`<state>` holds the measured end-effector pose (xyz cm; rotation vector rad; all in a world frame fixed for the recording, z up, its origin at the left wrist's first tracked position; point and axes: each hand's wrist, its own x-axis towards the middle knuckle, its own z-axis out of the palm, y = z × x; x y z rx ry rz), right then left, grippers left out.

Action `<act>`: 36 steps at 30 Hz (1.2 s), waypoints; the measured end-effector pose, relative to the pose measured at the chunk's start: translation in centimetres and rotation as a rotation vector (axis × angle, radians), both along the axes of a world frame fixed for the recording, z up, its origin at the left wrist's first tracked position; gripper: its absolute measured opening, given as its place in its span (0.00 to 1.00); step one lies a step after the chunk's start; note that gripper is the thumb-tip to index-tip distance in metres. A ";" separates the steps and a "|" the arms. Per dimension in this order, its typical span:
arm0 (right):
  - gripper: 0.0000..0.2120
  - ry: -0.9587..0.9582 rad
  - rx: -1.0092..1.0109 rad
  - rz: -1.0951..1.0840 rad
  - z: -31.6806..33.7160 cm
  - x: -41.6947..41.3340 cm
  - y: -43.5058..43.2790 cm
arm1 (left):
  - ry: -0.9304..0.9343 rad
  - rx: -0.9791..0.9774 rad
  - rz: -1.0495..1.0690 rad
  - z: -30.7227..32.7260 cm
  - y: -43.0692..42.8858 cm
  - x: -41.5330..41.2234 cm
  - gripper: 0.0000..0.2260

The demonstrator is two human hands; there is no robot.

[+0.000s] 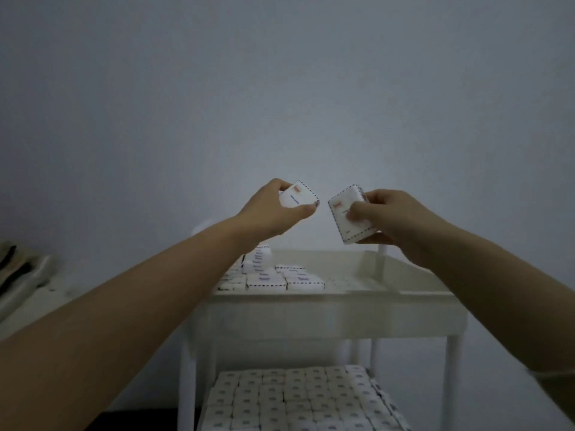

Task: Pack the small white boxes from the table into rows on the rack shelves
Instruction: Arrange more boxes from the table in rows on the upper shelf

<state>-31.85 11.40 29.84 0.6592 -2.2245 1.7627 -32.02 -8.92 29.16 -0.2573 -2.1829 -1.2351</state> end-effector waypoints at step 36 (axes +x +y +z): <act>0.27 0.094 0.669 -0.444 -4.0 -10.3 -5.6 | -0.207 -0.376 0.071 -2.2 -1.2 -1.9 0.11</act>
